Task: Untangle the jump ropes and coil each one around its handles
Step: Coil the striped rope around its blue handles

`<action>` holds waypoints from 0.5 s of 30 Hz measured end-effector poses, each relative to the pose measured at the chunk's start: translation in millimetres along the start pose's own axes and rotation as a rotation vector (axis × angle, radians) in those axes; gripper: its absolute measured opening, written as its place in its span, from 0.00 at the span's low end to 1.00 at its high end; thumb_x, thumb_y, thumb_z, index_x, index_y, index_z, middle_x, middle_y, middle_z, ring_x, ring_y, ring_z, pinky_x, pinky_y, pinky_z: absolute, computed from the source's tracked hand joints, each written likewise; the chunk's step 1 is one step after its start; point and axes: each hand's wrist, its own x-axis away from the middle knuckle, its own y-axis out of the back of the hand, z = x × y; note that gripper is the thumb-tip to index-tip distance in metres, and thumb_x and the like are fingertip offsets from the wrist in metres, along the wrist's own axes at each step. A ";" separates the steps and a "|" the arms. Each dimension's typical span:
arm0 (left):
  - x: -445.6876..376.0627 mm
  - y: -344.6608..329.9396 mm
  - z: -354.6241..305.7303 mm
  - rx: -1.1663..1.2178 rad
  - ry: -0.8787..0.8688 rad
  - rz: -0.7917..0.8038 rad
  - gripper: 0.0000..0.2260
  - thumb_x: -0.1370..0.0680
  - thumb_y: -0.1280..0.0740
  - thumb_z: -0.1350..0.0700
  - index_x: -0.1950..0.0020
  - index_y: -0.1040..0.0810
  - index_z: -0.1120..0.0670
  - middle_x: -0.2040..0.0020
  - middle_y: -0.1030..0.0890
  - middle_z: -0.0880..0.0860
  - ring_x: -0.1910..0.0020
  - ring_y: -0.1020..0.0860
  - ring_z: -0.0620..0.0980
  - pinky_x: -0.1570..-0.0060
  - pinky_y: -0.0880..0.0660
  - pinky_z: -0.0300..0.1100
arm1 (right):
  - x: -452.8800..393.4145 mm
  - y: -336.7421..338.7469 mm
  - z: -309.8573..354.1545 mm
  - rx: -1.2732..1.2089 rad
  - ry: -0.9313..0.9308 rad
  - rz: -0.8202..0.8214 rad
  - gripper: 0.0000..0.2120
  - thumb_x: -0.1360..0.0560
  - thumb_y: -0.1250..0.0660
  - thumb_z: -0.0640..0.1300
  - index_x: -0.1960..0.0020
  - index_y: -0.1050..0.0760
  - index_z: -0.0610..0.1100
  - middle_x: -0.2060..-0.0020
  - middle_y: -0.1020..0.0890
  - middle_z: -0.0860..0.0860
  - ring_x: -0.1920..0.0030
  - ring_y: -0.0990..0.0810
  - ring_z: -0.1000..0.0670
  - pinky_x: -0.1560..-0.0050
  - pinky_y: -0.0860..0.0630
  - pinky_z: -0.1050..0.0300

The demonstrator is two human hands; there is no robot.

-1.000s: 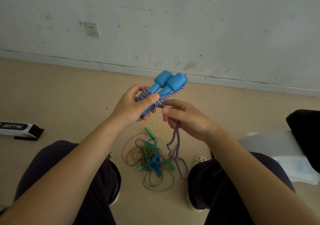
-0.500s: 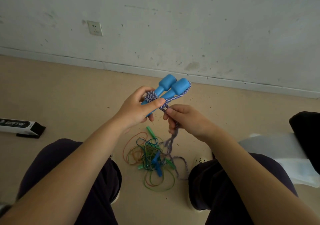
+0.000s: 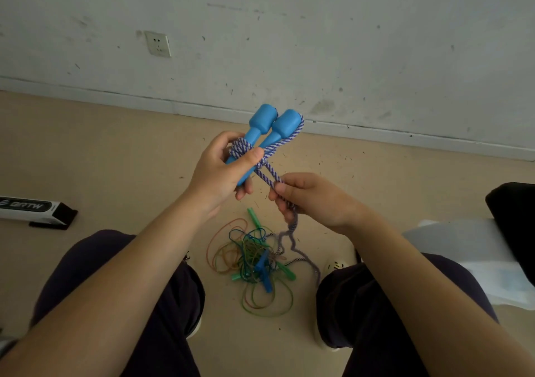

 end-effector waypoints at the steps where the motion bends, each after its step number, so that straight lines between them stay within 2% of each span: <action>1: -0.4 -0.5 0.8 -0.011 -0.004 -0.002 0.09 0.22 0.29 0.57 0.45 0.26 0.53 0.61 0.21 0.51 0.77 0.26 0.52 0.80 0.33 0.38 | 1.2 -0.4 2.1 -0.037 -0.014 0.025 0.12 0.16 0.43 0.41 0.53 0.24 0.40 0.70 0.27 0.50 0.72 0.31 0.52 0.68 0.31 0.59; 4: -0.9 -2.0 2.7 -0.104 -0.019 0.006 0.12 0.22 0.29 0.57 0.42 0.28 0.56 0.58 0.21 0.53 0.78 0.25 0.52 0.81 0.32 0.39 | 4.6 -1.1 7.4 -0.117 -0.040 0.060 0.13 0.16 0.44 0.44 0.55 0.27 0.41 0.73 0.35 0.51 0.74 0.41 0.54 0.73 0.43 0.60; 6: -1.6 -2.4 4.6 -0.173 -0.024 0.020 0.13 0.22 0.29 0.56 0.42 0.28 0.56 0.57 0.21 0.55 0.78 0.25 0.52 0.82 0.32 0.39 | 6.9 -1.4 9.8 -0.088 -0.031 0.034 0.13 0.17 0.42 0.46 0.58 0.28 0.43 0.74 0.36 0.52 0.74 0.42 0.54 0.74 0.45 0.60; 9: -3.6 0.4 7.3 -0.264 -0.021 0.051 0.11 0.23 0.28 0.56 0.44 0.27 0.52 0.55 0.19 0.55 0.78 0.25 0.53 0.82 0.33 0.39 | 9.7 3.8 12.7 -0.086 0.032 -0.021 0.12 0.18 0.40 0.43 0.59 0.28 0.43 0.75 0.36 0.53 0.74 0.41 0.54 0.73 0.43 0.59; 11: -3.5 3.0 7.3 -0.289 0.001 0.100 0.11 0.23 0.27 0.56 0.46 0.26 0.48 0.55 0.19 0.51 0.78 0.26 0.53 0.82 0.34 0.39 | 11.7 13.2 13.0 -0.039 0.087 -0.130 0.11 0.18 0.39 0.43 0.59 0.26 0.43 0.75 0.33 0.55 0.74 0.38 0.54 0.72 0.39 0.60; 13: -2.2 3.3 5.9 -0.289 0.036 0.175 0.11 0.24 0.26 0.55 0.46 0.25 0.47 0.58 0.19 0.48 0.78 0.27 0.53 0.81 0.34 0.38 | 12.5 22.0 11.1 0.156 0.159 -0.290 0.10 0.19 0.36 0.44 0.59 0.23 0.45 0.75 0.30 0.56 0.73 0.34 0.56 0.70 0.35 0.59; 15: -0.4 2.4 4.3 -0.298 0.071 0.244 0.11 0.25 0.26 0.55 0.46 0.24 0.50 0.62 0.19 0.47 0.78 0.27 0.52 0.81 0.35 0.38 | 9.5 24.6 6.9 0.369 0.230 -0.399 0.08 0.21 0.34 0.44 0.58 0.20 0.45 0.71 0.25 0.52 0.70 0.29 0.54 0.67 0.32 0.54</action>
